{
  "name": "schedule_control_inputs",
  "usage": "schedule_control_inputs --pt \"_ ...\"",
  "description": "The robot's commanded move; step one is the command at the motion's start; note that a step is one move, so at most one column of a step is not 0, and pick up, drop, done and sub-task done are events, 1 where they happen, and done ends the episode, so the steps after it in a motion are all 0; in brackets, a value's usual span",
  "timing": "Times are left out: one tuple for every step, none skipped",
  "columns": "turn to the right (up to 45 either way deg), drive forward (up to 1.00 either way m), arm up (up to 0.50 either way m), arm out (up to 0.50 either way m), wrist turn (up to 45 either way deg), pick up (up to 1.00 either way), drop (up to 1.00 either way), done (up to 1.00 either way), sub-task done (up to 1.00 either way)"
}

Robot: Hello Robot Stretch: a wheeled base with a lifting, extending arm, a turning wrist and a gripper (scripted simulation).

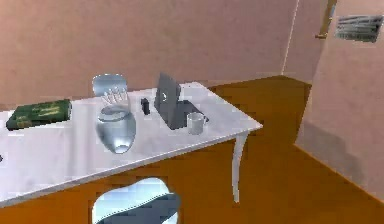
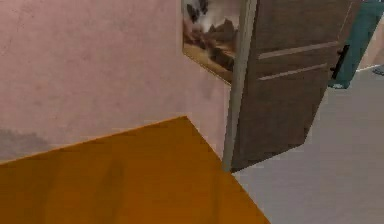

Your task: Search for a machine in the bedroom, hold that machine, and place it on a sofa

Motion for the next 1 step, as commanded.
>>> schedule_control_inputs --pt "-45.0 0.0 0.0 0.0 0.0 0.0 0.0 0.0 0.0"
